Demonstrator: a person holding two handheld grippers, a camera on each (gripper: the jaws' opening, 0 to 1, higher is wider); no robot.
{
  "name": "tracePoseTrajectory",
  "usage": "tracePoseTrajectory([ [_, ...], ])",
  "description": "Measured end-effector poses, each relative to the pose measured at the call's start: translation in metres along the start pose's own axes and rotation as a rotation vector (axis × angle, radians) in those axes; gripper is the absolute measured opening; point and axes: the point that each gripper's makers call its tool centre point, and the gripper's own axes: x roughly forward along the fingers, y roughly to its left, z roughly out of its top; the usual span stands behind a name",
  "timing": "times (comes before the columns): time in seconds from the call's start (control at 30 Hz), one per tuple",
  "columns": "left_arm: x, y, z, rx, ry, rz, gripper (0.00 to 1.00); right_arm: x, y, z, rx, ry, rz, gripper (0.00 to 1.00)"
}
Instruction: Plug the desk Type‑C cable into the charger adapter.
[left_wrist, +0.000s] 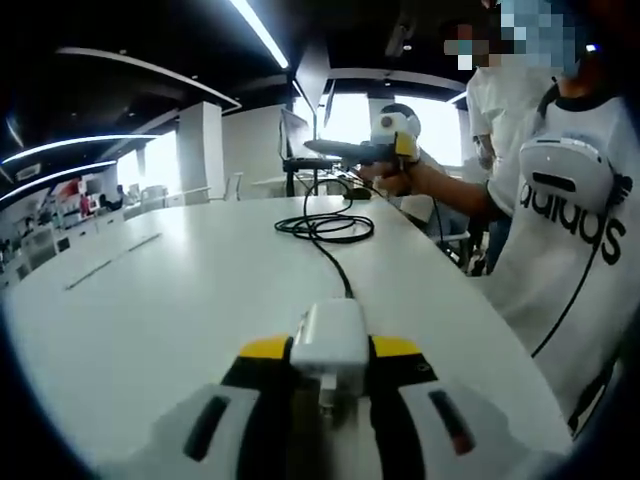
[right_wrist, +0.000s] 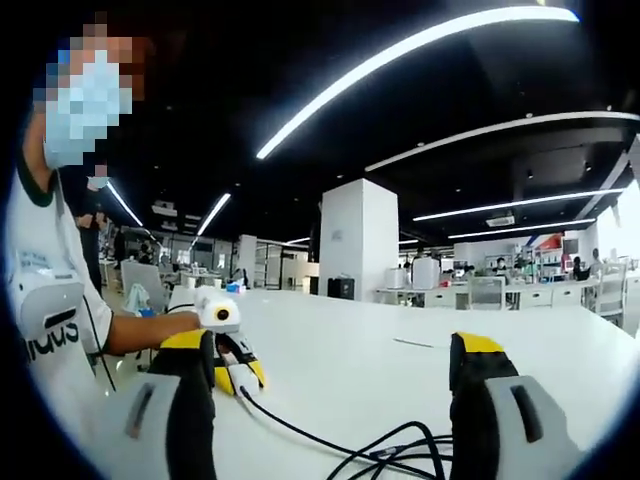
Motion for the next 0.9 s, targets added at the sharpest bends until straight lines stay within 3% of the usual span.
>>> tracePoseTrajectory([
  [0.9, 0.012, 0.067, 0.004, -0.009, -0.006, 0.048, 0.28, -0.024, -0.017, 0.009, -0.027, -0.009, -0.091, 1.0],
])
